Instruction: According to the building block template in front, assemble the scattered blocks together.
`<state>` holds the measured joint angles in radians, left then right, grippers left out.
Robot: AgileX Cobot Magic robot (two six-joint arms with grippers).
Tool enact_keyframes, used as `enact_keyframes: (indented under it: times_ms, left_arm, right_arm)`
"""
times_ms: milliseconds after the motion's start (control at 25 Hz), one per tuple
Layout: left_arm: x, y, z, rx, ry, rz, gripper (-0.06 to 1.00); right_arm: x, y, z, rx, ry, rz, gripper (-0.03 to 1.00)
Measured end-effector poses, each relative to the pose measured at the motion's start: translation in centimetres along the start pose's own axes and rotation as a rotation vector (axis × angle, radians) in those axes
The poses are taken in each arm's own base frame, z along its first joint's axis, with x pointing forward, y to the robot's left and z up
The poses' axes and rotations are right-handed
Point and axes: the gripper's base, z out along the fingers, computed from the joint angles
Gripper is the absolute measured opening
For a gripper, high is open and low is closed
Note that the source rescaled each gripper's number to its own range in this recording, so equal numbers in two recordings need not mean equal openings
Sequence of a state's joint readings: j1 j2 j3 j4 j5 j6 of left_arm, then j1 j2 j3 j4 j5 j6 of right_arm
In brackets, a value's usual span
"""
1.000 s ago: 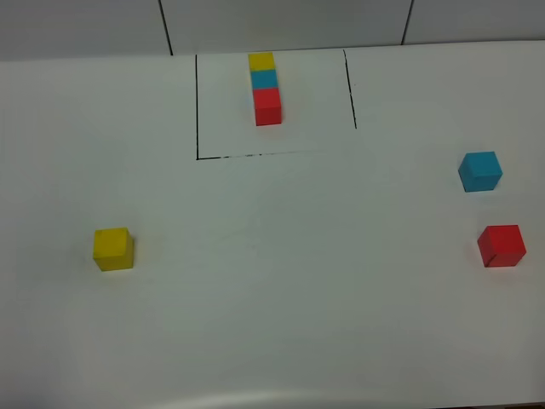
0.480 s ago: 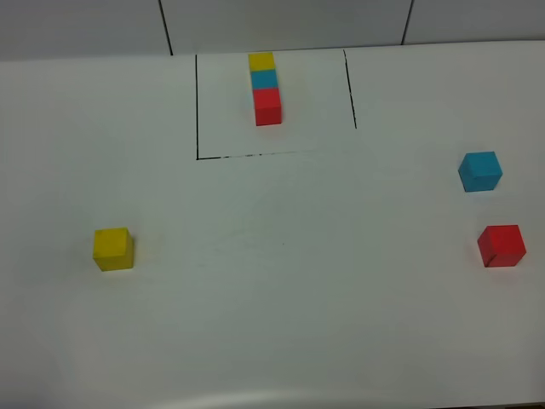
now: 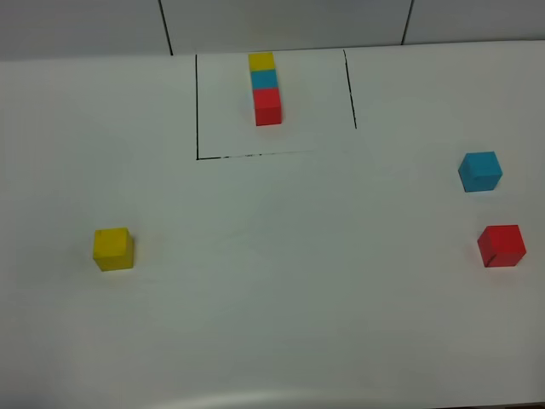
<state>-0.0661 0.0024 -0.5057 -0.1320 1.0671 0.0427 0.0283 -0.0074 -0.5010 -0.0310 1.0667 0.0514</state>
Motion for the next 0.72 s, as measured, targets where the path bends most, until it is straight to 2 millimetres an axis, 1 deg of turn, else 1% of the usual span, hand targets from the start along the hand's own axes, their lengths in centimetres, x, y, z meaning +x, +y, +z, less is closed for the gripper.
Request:
enact_keyframes:
  times_ms: [80, 200, 280, 400, 480, 560, 720]
  left_arm:
    - [-0.2, 0.0, 0.3, 0.0, 0.022, -0.003, 0.42]
    - [-0.6, 0.1, 1.2, -0.002, 0.084, -0.007, 0.53]
    - [-1.3, 0.2, 1.9, -0.002, 0.115, 0.014, 0.62]
    - [-3.3, 0.3, 3.3, -0.001, 0.088, 0.04, 0.73]
    - [-4.4, 0.4, 4.6, 0.009, 0.082, 0.023, 0.78]
    - [-5.2, 0.6, 6.4, 0.007, 0.113, 0.009, 0.81]
    - [-5.7, 1.1, 10.4, -0.002, 0.244, 0.008, 0.82]
  right_arm:
    - [0.0, 0.0, 0.0, 0.0, 0.0, 0.0, 0.75]
    - [0.0, 0.0, 0.0, 0.0, 0.0, 0.0, 0.75]
    - [0.0, 0.0, 0.0, 0.0, 0.0, 0.0, 0.75]
    - [0.0, 0.0, 0.0, 0.0, 0.0, 0.0, 0.75]
    - [0.0, 0.0, 0.0, 0.0, 0.0, 0.0, 0.75]
    - [0.0, 0.0, 0.0, 0.0, 0.0, 0.0, 0.75]
    - [0.0, 0.0, 0.0, 0.0, 0.0, 0.0, 0.75]
